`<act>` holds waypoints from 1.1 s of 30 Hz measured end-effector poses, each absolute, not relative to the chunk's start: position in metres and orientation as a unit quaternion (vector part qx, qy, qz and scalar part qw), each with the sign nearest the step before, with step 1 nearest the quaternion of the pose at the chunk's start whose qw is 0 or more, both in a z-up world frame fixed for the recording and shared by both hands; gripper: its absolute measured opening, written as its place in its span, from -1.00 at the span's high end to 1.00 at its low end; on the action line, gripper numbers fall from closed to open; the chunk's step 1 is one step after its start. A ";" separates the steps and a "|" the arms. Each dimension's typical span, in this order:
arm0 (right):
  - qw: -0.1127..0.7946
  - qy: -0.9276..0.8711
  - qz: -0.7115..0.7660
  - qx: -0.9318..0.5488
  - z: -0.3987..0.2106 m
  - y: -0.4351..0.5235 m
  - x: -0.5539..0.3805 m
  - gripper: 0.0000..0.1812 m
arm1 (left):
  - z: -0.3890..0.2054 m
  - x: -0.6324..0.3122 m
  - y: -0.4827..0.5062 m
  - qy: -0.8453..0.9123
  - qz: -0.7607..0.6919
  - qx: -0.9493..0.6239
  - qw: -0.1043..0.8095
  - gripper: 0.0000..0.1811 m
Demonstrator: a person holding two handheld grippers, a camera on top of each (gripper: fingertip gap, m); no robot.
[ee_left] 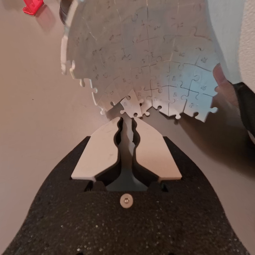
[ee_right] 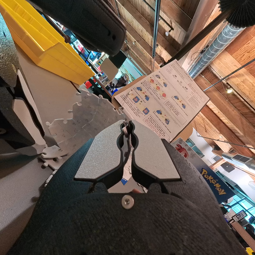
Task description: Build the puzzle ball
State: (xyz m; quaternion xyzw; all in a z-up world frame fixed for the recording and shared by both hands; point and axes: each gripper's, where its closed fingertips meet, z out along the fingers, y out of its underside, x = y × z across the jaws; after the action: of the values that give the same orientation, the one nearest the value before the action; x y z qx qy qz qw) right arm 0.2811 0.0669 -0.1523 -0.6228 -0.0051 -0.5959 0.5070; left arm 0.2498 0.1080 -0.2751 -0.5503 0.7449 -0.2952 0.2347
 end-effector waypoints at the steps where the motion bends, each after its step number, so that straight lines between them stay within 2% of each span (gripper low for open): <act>1: 0.507 -0.005 -0.596 -0.623 -0.152 0.067 0.281 0.94 | -0.275 0.250 0.109 0.744 -0.293 -0.553 0.235 0.87; 15: 0.507 -0.006 -0.596 -0.623 -0.152 0.067 0.281 0.94 | -0.270 0.251 0.107 0.740 -0.304 -0.549 0.243 0.86; 33: 0.507 -0.005 -0.595 -0.623 -0.152 0.067 0.281 0.94 | -0.271 0.253 0.092 0.745 -0.310 -0.541 0.237 0.70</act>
State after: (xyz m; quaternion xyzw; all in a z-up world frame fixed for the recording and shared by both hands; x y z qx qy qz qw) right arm 0.2811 0.0672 -0.1525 -0.6230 -0.0051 -0.5955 0.5073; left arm 0.2531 0.0920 -0.2706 -0.5412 0.7449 -0.3102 0.2366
